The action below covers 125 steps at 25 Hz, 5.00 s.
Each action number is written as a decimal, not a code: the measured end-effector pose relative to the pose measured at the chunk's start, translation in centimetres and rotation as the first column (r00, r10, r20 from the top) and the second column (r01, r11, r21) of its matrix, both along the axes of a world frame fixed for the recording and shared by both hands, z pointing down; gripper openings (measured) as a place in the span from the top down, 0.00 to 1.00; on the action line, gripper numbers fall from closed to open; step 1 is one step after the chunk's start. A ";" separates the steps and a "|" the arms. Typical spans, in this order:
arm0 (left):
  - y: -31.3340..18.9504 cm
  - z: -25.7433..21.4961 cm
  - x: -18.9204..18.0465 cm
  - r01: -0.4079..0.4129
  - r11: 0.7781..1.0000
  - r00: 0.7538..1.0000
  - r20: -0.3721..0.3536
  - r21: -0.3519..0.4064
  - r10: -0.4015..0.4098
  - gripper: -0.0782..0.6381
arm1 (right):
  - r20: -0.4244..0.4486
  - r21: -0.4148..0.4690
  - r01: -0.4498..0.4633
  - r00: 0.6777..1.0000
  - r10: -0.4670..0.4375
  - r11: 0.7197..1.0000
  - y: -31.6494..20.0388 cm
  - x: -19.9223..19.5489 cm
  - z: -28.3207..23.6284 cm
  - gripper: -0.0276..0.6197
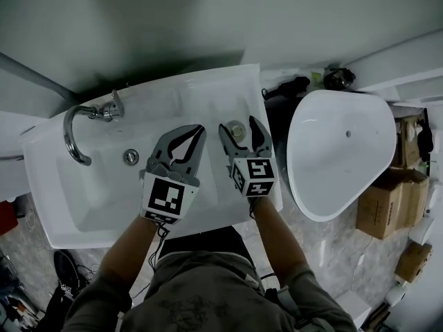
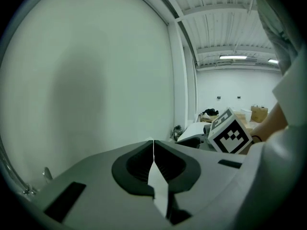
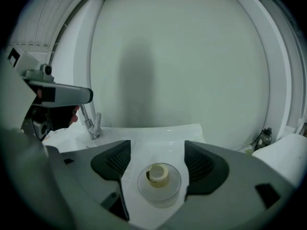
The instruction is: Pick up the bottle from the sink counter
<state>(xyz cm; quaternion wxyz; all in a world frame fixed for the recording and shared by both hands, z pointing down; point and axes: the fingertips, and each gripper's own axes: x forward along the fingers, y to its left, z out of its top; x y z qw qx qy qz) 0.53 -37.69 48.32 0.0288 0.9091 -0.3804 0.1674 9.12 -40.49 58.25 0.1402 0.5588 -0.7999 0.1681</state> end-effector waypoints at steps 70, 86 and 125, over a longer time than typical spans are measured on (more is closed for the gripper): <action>3.9 -5.7 -3.2 0.081 0.996 0.993 -0.089 -0.029 -0.084 0.87 | -0.010 0.042 0.045 0.999 -0.044 0.998 2.7 -1.3 -13.0 0.46; 6.6 -18.9 -4.4 0.047 0.981 0.995 -0.100 0.190 -0.029 0.87 | -0.021 0.263 0.140 0.990 -0.140 0.954 7.7 -3.1 -29.2 0.46; 15.5 -16.1 -4.5 -0.030 0.992 0.996 -0.075 0.124 0.039 0.87 | -0.032 0.181 0.241 0.970 -0.239 0.953 18.5 -3.3 -26.9 0.46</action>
